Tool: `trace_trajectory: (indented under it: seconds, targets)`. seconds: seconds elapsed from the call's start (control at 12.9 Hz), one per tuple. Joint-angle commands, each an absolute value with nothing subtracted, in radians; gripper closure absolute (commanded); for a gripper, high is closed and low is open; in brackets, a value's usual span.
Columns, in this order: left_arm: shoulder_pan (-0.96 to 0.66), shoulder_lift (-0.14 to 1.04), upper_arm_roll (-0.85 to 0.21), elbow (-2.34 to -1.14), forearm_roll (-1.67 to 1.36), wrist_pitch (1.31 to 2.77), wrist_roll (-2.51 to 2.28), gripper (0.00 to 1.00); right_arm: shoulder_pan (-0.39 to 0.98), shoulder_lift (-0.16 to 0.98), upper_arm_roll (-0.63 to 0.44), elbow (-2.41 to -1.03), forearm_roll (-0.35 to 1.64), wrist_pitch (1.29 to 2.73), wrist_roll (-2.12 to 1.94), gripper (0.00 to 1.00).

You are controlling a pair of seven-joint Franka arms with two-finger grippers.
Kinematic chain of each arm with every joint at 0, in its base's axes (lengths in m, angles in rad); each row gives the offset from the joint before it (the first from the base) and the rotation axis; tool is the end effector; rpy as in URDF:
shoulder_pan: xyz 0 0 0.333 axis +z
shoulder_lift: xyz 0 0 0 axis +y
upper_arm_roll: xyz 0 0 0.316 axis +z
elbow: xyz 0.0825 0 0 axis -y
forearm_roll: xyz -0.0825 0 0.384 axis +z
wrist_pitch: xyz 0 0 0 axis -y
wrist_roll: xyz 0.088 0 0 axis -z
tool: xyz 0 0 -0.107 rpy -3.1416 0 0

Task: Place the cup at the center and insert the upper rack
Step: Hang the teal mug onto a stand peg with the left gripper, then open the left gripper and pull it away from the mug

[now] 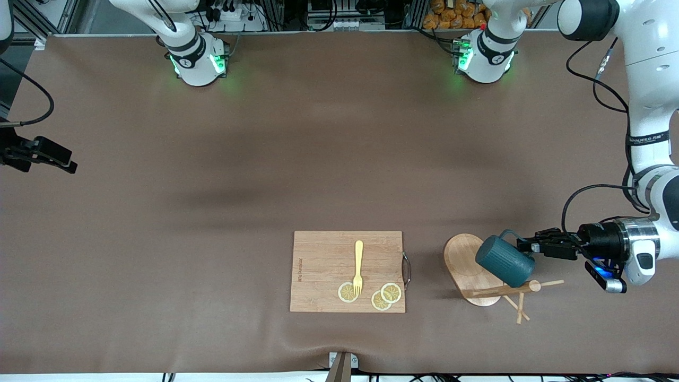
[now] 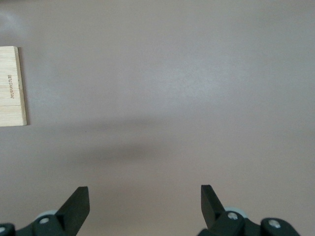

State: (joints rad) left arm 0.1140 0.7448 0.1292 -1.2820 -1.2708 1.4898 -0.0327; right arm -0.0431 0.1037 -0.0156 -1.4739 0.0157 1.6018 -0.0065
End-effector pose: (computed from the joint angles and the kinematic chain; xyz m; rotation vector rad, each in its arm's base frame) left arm 0.7193 0.0403 0.3428 1.8371 0.5043 -0.3710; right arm 0.5890 -0.0325 0.6138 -3.1270 0.0819 -0.0386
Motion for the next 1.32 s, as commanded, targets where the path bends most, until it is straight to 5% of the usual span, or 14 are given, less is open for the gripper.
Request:
trace_trajectory:
  seconds: [0.0,0.16,0.39,1.24]
  targets:
    - [0.117,0.761,0.130,-1.264,-1.307,1.483,-0.017,0.67,-0.038,0.103,-0.018,-1.463,0.012,1.595,-0.011,0.00]
    - [0.117,0.764,0.130,-1.272,-1.331,1.483,-0.017,0.28,-0.038,0.103,-0.018,-1.463,0.012,1.595,-0.011,0.00]
    - [0.117,0.762,0.130,-1.272,-1.333,1.483,-0.015,0.00,-0.040,0.103,-0.018,-1.463,0.012,1.595,-0.011,0.00]
    - [0.132,0.715,0.132,-1.293,-1.321,1.448,0.041,0.00,-0.040,0.103,-0.018,-1.463,0.012,1.595,-0.011,0.00]
